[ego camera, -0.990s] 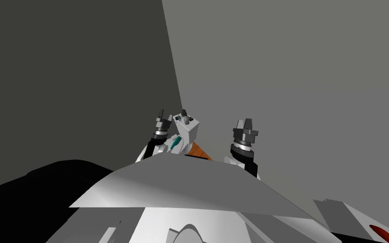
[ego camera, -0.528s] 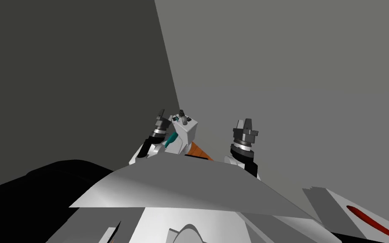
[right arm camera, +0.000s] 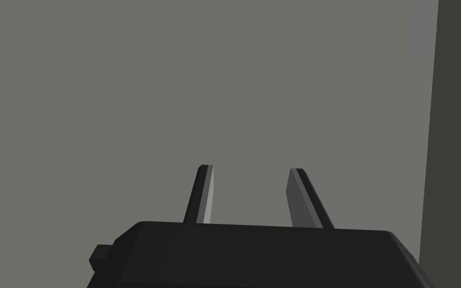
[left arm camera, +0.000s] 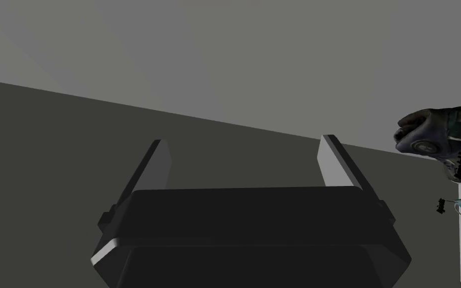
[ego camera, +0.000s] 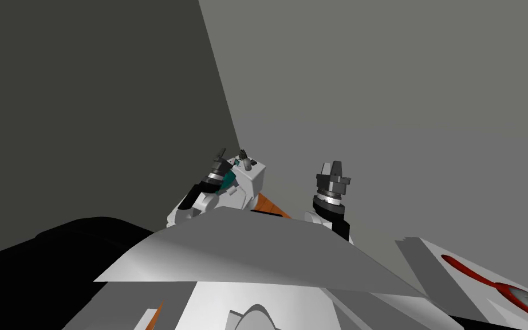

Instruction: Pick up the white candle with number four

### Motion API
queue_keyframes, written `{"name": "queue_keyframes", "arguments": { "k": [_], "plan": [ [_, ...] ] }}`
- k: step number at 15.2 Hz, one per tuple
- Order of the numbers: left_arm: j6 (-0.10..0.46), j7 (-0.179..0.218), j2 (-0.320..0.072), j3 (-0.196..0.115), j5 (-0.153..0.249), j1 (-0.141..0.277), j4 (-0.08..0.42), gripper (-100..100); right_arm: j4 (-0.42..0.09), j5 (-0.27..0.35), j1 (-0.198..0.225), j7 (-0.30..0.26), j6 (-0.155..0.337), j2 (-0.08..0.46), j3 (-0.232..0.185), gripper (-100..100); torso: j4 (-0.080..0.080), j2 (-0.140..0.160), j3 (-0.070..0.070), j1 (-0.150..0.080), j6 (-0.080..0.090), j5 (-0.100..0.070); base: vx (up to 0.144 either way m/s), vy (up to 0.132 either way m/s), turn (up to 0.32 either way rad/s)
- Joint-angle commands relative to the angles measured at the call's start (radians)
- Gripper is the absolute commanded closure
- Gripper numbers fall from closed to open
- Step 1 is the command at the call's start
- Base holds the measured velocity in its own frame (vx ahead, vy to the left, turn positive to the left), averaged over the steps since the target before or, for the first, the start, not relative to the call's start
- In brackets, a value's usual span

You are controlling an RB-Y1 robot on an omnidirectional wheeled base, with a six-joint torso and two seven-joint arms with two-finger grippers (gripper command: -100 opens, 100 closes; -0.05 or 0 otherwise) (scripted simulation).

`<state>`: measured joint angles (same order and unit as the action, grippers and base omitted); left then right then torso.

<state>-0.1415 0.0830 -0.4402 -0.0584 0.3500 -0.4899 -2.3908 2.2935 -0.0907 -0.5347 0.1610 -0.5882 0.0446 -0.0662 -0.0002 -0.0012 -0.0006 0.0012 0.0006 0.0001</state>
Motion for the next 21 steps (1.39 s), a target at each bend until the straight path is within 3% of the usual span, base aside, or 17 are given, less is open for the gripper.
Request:
{"name": "queue_keyframes", "arguments": {
  "k": [1, 2, 3, 5, 6, 8, 9, 11, 12, 14, 15, 17, 18, 20, 21],
  "plan": [
    [0.043, -0.003, -0.035, -0.008, 0.05, -0.003, -0.007, -100, 0.0, 0.0, 0.0, 0.0, 0.0, 0.0, 0.0, 0, 0.0, 0.0, 0.0, 0.0, 0.0, 0.0, 0.006, 0.022, -0.154],
    [0.043, -0.003, -0.035, -0.008, 0.051, -0.003, -0.007, -100, 0.0, 0.0, 0.0, 0.0, 0.0, 0.0, 0.0, 0, 0.0, 0.0, 0.0, 0.0, 0.0, 0.0, -0.002, 0.006, -0.025],
    [0.083, -0.007, -0.077, -0.02, 0.087, -0.002, -0.017, -100, 0.0, 0.0, 0.0, 0.0, 0.0, 0.0, 0.0, 0, 0.0, 0.001, 0.0, 0.0, -0.001, 0.0, 0.024, 0.01, -0.143],
    [0.098, -0.007, -0.083, -0.02, 0.11, -0.002, -0.017, -100, 0.0, 0.0, 0.0, 0.0, 0.0, 0.0, 0.0, 0, -0.001, -0.002, -0.001, 0.001, 0.0, 0.001, 0.018, 0.012, -0.128],
    [0.136, -0.01, -0.124, -0.032, 0.145, -0.001, -0.025, -100, 0.0, 0.0, 0.0, 0.0, 0.0, 0.0, 0.0, 0, -0.001, -0.002, -0.001, 0.001, 0.0, 0.001, 0.038, 0.015, -0.198],
    [0.154, -0.01, -0.133, -0.032, 0.169, -0.001, -0.025, -100, 0.0, 0.0, 0.0, 0.0, 0.0, 0.0, 0.0, 0, -0.001, -0.003, -0.002, 0.002, 0.0, 0.002, 0.014, 0.015, -0.119],
    [0.186, -0.013, -0.176, -0.046, 0.204, 0.0, -0.033, -100, 0.0, 0.0, 0.0, 0.0, 0.0, 0.0, 0.0, 0, -0.001, -0.002, -0.002, 0.002, 0.0, 0.002, 0.039, 0.008, -0.151],
    [0.212, -0.013, -0.184, -0.046, 0.228, 0.0, -0.033, -100, 0.0, 0.0, 0.0, 0.0, 0.0, 0.0, 0.0, 0, -0.001, -0.004, -0.003, 0.001, 0.0, 0.001, 0.019, 0.008, -0.086],
    [0.245, -0.015, -0.224, -0.059, 0.263, 0.002, -0.04, -100, 0.0, 0.0, 0.0, 0.0, 0.0, 0.0, 0.0, 0, -0.001, -0.003, -0.002, 0.001, 0.0, 0.001, 0.02, 0.02, -0.159],
    [0.271, -0.015, -0.236, -0.059, 0.288, 0.002, -0.04, -100, 0.0, 0.0, 0.0, 0.0, 0.0, 0.0, 0.0, 0, -0.001, -0.003, -0.002, 0.002, 0.0, 0.002, 0.011, 0.018, -0.115],
    [0.304, -0.017, -0.274, -0.073, 0.321, 0.003, -0.046, -100, 0.0, 0.0, 0.0, 0.0, 0.0, 0.0, 0.0, 0, -0.001, -0.002, -0.002, 0.002, 0.0, 0.002, 0.013, 0.025, -0.156],
    [0.331, -0.017, -0.291, -0.073, 0.347, 0.003, -0.046, -100, 0.0, 0.0, 0.0, 0.0, 0.0, 0.0, 0.0, 0, -0.001, -0.002, -0.002, 0.002, 0.0, 0.002, 0.011, 0.014, -0.093],
    [0.36, -0.019, -0.327, -0.087, 0.379, 0.005, -0.051, -100, 0.0, 0.0, 0.0, 0.0, 0.0, 0.0, 0.0, 0, -0.001, -0.002, -0.002, 0.002, 0.0, 0.002, 0.038, 0.018, -0.173],
    [0.392, -0.019, -0.346, -0.087, 0.405, 0.005, -0.051, -100, 0.0, 0.0, 0.0, 0.0, 0.0, 0.0, 0.0, 0, -0.001, -0.003, -0.002, 0.002, 0.0, 0.002, 0.016, 0.011, -0.075],
    [0.421, -0.02, -0.383, -0.102, 0.437, 0.007, -0.054, -100, 0.0, 0.0, 0.0, 0.0, 0.0, 0.0, 0.0, 0, -0.001, -0.003, -0.002, 0.001, 0.0, 0.001, 0.052, 0.008, -0.128]
  ]
}}
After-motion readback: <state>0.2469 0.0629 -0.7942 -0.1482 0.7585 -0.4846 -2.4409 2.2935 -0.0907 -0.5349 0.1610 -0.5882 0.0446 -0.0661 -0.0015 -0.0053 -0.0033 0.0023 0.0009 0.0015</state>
